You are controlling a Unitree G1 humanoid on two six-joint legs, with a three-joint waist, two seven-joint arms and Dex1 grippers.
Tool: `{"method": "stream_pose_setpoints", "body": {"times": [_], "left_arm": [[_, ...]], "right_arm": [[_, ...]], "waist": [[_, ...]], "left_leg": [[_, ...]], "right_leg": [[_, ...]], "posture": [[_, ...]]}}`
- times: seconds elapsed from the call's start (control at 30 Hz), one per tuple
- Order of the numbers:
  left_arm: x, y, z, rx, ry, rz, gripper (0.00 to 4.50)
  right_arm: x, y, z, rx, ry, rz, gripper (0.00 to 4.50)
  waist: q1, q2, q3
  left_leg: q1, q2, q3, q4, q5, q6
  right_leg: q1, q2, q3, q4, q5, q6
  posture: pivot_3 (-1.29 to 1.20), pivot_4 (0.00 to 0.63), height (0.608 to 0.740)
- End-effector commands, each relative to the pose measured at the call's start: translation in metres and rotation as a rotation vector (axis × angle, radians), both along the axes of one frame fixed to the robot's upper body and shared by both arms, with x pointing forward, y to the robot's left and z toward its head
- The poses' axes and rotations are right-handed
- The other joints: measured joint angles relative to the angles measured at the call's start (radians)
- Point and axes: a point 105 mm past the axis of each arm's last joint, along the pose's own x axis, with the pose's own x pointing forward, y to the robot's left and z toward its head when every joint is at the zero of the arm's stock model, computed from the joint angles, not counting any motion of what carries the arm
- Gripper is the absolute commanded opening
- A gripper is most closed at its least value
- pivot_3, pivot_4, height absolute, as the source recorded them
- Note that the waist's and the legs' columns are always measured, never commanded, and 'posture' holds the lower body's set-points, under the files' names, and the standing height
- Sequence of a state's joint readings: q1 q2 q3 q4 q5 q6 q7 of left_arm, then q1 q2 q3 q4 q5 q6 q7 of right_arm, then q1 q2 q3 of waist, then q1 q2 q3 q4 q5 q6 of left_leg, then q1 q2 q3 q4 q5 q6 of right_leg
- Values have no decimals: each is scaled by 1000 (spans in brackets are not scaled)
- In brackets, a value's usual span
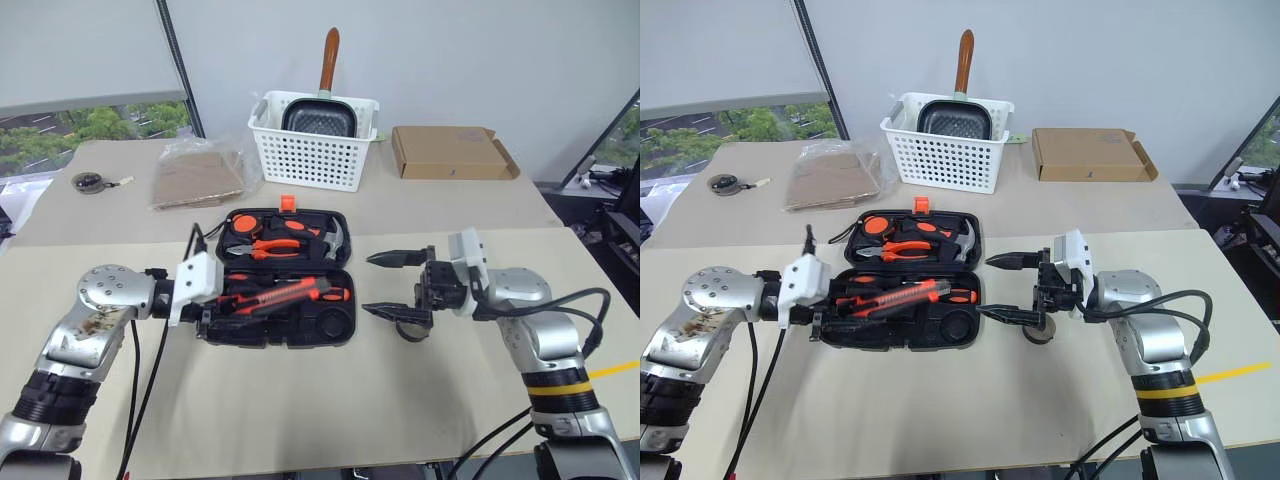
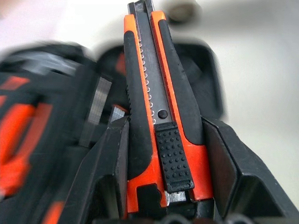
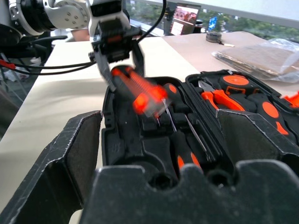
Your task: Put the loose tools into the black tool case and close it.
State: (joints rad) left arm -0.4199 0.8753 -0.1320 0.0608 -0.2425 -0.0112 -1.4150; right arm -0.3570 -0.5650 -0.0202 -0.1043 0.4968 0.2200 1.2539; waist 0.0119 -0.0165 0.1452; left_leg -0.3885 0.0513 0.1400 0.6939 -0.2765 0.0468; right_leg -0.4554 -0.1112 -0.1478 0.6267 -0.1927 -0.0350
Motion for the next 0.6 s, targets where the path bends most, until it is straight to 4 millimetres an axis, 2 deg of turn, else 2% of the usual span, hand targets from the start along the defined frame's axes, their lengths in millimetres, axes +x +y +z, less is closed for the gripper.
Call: {"method": "stream_pose_setpoints", "body": {"times": [0.03,0.2,0.6], "left_arm": [[6,5,12,38,-49,-65,1778],[9,16,7,125,-29,-106,1778],[13,12,-11,190,-17,-129,1778]], "right_arm": [[-7,-2,14,28,-61,-10,4500],[-9,-2,15,35,-65,-23,4500],[-6,4,21,36,-79,-19,4500]], "waist": [[1,0,0],[-1,0,0],[0,0,0]], "left_leg": [[0,0,0,0,0,0],[0,-1,0,1,0,2],[-1,-2,1,2,-2,5]], "right_leg": [[0,0,0,0,0,0],[0,-1,1,1,0,0],[1,-1,1,0,0,0]], "posture": [[0,150,700],[0,150,700],[0,150,700]]}}
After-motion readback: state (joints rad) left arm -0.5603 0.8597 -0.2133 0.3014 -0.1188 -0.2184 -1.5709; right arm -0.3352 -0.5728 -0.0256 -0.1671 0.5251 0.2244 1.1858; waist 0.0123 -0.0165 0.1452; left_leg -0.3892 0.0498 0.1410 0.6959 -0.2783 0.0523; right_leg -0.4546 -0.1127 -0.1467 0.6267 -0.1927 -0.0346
